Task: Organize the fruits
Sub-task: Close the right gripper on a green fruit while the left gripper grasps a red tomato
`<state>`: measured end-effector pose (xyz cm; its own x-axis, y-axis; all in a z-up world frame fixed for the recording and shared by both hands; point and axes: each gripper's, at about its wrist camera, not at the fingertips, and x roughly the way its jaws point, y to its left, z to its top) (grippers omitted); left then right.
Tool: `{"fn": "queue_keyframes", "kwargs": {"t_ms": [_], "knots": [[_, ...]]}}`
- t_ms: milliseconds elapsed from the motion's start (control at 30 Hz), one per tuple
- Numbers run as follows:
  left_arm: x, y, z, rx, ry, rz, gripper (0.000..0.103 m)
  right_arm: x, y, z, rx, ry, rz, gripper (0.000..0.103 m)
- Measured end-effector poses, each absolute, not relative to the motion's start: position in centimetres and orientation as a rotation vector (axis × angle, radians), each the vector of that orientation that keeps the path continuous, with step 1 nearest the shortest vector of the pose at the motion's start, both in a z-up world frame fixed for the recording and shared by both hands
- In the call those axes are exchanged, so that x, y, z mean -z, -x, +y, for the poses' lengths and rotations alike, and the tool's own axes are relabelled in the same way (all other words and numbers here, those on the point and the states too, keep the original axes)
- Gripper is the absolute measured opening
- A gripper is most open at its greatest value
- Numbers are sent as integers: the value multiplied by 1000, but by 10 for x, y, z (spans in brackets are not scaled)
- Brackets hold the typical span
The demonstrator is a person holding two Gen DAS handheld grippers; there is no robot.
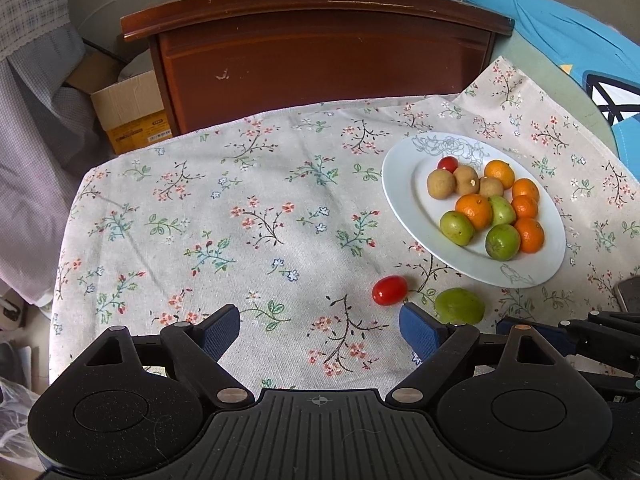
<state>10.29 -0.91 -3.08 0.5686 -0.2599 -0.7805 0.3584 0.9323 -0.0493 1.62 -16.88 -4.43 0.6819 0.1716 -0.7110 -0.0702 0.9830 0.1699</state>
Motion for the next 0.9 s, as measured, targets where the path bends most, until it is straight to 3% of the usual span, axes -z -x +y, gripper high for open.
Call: {"fn": "queue_keyframes", "kwargs": {"t_ms": [33, 100, 667, 900], "knots": [[31, -103, -9, 359, -119, 893, 88, 44, -18, -169, -136, -136, 795, 32], [29, -105, -5, 336, -109, 885, 89, 44, -21, -170, -132, -143, 766, 35], [35, -107, -15, 383, -114, 866, 88, 45, -27, -172, -88, -138, 807, 29], [45, -105, -35, 468, -153, 827, 83, 38, -23, -191, -17, -207, 833, 29]]}}
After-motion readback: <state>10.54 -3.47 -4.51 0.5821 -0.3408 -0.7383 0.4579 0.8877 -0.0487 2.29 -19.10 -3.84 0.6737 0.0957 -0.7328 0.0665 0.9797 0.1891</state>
